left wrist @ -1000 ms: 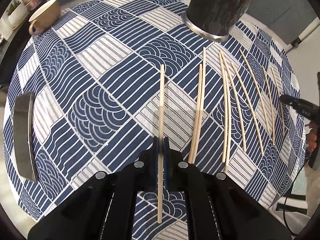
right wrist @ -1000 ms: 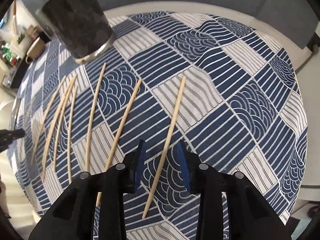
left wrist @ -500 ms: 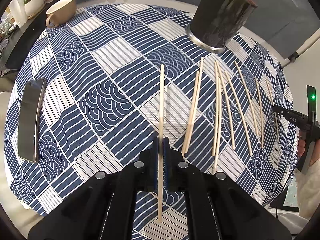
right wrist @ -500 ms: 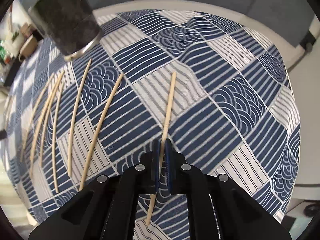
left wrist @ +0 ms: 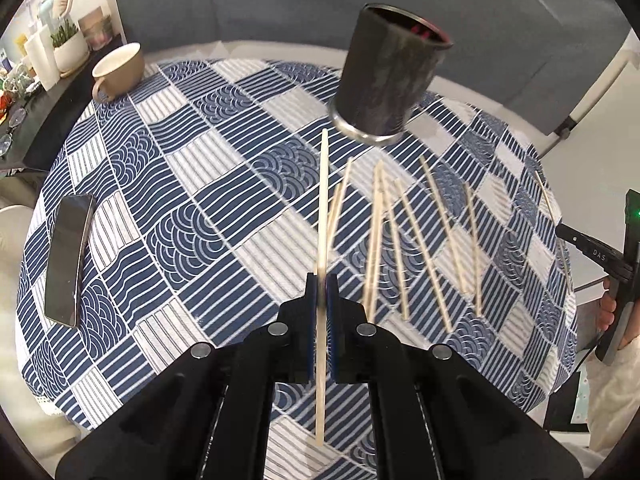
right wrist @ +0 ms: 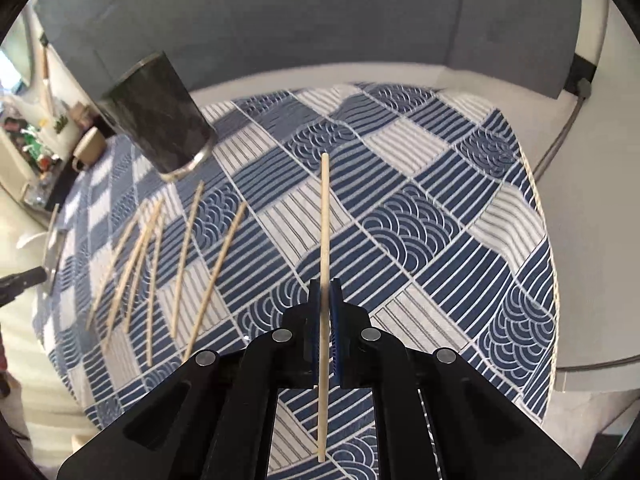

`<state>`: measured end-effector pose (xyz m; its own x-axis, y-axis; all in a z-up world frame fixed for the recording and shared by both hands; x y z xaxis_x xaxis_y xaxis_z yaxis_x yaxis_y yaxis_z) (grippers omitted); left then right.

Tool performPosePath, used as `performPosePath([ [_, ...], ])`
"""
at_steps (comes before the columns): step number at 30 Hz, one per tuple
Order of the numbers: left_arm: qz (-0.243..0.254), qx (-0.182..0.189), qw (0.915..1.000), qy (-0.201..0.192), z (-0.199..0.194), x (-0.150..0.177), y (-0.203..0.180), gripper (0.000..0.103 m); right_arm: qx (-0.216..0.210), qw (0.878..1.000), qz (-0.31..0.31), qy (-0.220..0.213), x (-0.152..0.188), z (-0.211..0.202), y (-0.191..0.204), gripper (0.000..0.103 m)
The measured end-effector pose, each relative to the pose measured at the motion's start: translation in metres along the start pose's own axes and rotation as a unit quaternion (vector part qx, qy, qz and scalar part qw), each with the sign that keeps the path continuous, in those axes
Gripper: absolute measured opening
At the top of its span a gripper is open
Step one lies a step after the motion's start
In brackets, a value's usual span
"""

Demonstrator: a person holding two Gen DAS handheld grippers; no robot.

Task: Organize utensils
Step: 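Lift both held sticks up over the black cup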

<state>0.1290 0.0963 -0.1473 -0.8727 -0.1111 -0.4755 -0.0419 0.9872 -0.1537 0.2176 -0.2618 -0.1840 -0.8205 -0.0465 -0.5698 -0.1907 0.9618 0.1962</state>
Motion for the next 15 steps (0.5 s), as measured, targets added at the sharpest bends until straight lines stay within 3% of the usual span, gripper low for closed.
performPosePath([
  [8, -0.016, 0.003, 0.9992, -0.038, -0.029, -0.016, -0.025, 0.005, -0.056, 0.997, -0.036, -0.038, -0.033, -0.03, 0.025, 0.005],
  [15, 0.004, 0.017, 0.9973, -0.071, -0.043, -0.062, -0.038, 0.005, -0.097, 0.991, -0.043, -0.084, -0.083, -0.043, 0.06, 0.005],
])
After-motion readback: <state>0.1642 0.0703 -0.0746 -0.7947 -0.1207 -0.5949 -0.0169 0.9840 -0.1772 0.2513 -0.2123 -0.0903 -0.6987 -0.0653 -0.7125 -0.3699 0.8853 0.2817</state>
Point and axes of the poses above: each gripper's, at about its wrist camera, not at the fingertips, and z roughly the way its jaws point, y to its left, x to its underside, the point moved 7 cm from there along z, roughly the way its jaws point, and after that the axes turned 5 degrees about -y, right-handed, at the moved point
